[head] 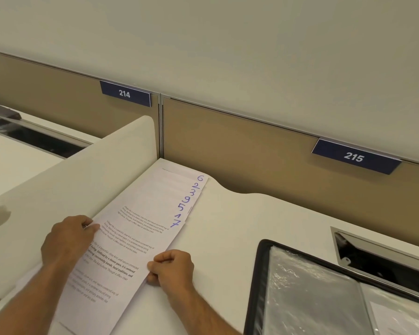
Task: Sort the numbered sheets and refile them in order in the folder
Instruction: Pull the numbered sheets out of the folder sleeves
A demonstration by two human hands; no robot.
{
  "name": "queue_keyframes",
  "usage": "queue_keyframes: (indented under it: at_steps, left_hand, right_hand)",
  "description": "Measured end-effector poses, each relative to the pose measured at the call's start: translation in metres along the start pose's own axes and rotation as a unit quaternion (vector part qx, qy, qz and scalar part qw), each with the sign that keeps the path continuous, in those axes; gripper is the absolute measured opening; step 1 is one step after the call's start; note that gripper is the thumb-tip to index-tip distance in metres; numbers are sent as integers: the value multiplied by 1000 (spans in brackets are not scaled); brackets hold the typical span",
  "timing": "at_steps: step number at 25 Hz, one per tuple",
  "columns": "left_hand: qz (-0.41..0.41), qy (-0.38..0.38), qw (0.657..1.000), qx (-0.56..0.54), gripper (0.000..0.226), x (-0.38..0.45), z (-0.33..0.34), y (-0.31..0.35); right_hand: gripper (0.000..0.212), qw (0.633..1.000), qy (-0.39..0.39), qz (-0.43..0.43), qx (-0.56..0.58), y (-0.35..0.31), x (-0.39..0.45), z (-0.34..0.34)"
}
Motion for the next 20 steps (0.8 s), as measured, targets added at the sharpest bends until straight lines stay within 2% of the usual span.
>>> queue_keyframes:
  at_steps: [9,16,20]
  left_hand:
    - [-18,9,1000,20,11,-2,-4,-4]
    - [-22,-5,997,74,33,-12,-2,-10]
    - [-10,-8,994,108,39,-16,0,-11]
  right_hand:
    - [16,997,-17,-10,-69,-1,-3,6]
    - [16,984,2,-6,-177,6,2,13]
    - [20,984,-2,-10,-180,5,-1,14]
Point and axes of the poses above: each hand's wrist, its own x-axis towards the middle knuckle, its own z-axis out of the palm, y = z × x, the point moved 6 cm from there along x, towards the middle knuckle, and after that the axes turned 4 degrees about z, right-handed, at the moved point
